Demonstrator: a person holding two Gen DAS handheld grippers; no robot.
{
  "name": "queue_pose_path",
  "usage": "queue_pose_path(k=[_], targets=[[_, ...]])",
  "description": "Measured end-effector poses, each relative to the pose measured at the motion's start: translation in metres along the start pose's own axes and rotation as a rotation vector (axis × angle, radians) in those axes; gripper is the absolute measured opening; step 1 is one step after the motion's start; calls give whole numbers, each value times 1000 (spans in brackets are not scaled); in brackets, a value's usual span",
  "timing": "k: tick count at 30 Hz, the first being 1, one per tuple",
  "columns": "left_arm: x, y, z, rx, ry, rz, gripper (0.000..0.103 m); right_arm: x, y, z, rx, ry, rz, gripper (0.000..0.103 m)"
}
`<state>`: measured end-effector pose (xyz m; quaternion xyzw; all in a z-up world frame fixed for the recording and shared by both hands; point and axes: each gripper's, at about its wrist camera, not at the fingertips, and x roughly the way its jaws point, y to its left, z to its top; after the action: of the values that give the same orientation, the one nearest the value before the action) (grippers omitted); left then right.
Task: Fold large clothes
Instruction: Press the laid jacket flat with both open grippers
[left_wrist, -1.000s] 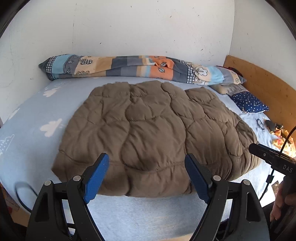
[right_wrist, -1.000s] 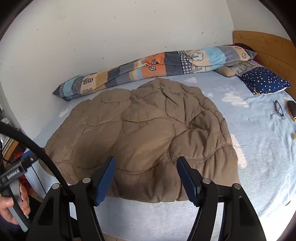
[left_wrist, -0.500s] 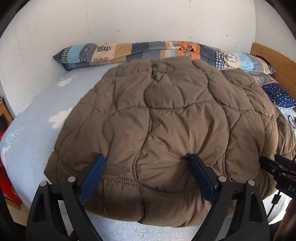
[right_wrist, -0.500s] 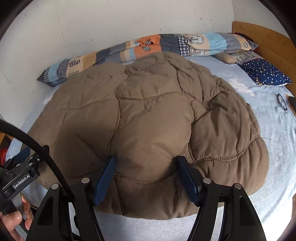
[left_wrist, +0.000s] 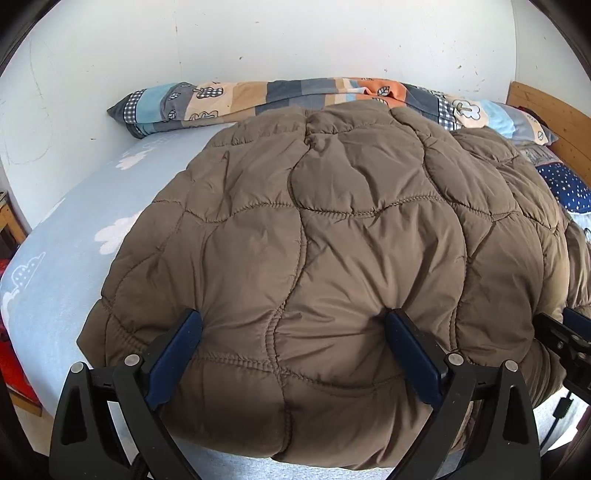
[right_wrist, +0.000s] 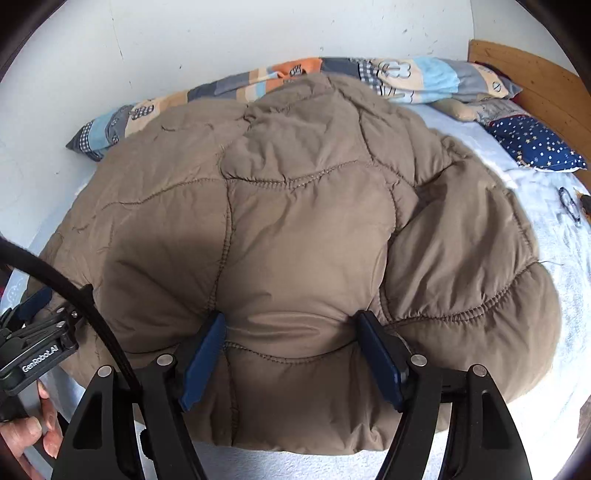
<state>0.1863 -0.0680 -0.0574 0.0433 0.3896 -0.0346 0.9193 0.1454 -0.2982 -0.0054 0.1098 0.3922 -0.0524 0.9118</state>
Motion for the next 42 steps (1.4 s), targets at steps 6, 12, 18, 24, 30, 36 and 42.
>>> queue_pose_path(k=[6, 12, 18, 24, 30, 36, 42], targets=[[-7, 2, -1, -4, -4, -3, 99, -29, 1, -8, 14, -26, 10, 77], [-11, 1, -4, 16, -12, -3, 99, -59, -4, -13, 11, -61, 8, 78], [-12, 1, -3, 41, -3, -21, 100, -79, -37, -8, 95, -108, -42, 80], [-6, 5, 0, 43, 7, -41, 103, -56, -91, 2, 264, -53, -62, 80], [-5, 2, -4, 42, -20, -26, 103, -23, -97, -4, 248, 9, -90, 82], [-4, 3, -1, 11, -6, -22, 103, -18, -94, -1, 230, 22, -111, 85], [-7, 3, 1, -11, 19, -10, 103, -52, -67, -9, 164, -78, -169, 85]])
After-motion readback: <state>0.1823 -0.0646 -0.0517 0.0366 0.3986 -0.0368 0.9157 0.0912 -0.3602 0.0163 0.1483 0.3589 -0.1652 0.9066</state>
